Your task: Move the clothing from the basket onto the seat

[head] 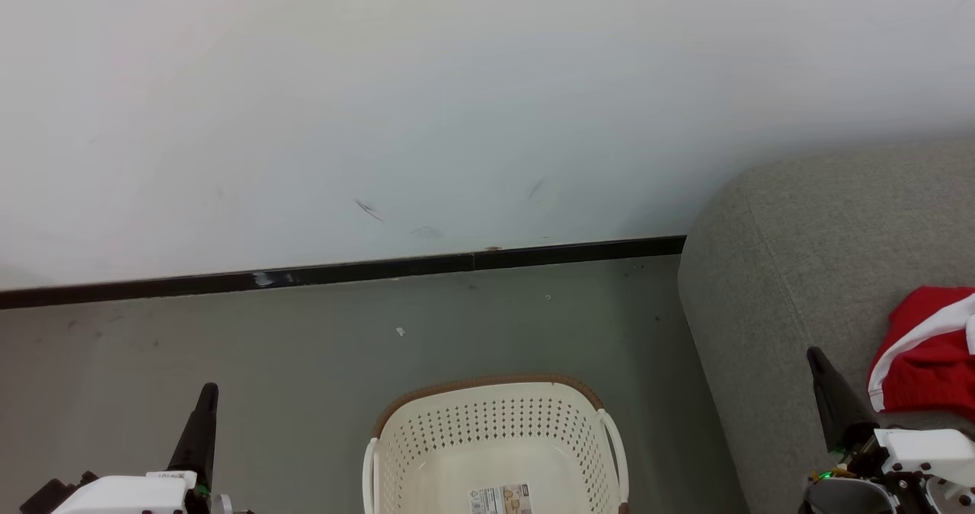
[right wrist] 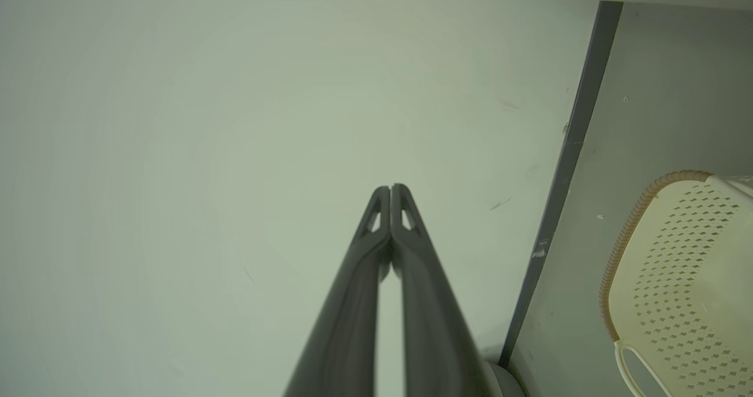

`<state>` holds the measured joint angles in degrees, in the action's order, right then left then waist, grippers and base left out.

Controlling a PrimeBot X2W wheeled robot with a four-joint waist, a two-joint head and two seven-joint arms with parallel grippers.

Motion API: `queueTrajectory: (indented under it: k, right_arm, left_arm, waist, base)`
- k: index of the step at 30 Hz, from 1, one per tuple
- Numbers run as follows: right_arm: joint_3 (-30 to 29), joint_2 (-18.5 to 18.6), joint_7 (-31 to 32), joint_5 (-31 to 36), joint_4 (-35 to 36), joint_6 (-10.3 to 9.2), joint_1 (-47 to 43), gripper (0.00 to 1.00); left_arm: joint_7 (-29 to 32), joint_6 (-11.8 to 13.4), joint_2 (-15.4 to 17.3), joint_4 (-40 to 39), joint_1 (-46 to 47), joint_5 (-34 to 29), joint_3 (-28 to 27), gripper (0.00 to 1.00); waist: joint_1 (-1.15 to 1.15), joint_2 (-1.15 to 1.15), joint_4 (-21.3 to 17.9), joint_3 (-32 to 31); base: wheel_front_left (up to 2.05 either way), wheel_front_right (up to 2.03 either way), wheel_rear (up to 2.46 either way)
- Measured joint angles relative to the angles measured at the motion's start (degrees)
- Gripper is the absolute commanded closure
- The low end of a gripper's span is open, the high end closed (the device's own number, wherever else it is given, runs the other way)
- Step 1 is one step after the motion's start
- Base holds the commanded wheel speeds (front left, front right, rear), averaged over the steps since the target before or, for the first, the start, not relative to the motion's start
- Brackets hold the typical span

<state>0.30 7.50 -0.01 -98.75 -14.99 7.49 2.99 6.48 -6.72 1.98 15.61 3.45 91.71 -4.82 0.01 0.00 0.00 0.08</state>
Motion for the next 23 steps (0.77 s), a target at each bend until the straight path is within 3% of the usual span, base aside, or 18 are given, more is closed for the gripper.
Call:
queueTrajectory:
  k: [23]
  right_arm:
    - [-0.31, -0.08, 0.01, 0.01, -0.02, 0.0, 0.0, 1.0]
  left_arm:
    - [0.0, -0.05, 0.0, 0.02, 0.0, 0.0, 0.0, 1.0]
  waist:
    - [0.0, 0.0, 0.0, 0.0]
  base:
    - [0.0, 0.0, 0.0]
